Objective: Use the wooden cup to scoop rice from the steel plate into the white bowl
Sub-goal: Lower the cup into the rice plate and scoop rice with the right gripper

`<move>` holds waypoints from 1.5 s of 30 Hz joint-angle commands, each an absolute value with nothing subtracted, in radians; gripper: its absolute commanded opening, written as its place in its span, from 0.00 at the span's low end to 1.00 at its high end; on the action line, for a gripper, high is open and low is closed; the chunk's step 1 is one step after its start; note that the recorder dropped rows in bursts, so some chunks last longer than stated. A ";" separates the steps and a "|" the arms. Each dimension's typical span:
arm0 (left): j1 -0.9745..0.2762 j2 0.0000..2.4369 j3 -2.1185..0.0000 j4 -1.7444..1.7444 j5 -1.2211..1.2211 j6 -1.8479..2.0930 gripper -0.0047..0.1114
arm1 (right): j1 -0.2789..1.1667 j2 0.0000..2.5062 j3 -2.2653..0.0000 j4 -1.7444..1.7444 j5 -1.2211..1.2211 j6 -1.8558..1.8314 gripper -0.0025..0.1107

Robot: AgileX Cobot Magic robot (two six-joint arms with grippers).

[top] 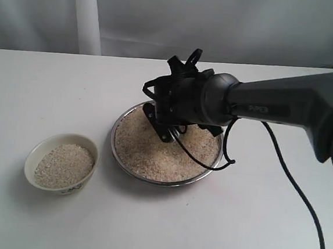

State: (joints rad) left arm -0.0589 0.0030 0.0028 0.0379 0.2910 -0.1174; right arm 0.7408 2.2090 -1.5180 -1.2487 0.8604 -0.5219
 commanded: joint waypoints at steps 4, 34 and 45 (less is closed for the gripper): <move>-0.063 0.000 0.000 0.033 0.285 -0.120 0.04 | 0.744 2.247 -1.526 -1.260 0.872 -0.517 0.02; -0.063 0.000 0.000 0.033 0.285 -0.122 0.04 | 0.792 2.233 -1.526 -1.028 0.796 -0.487 0.02; -0.063 0.000 0.000 0.033 0.285 -0.122 0.04 | 0.792 2.218 -1.526 -0.833 0.723 -0.485 0.02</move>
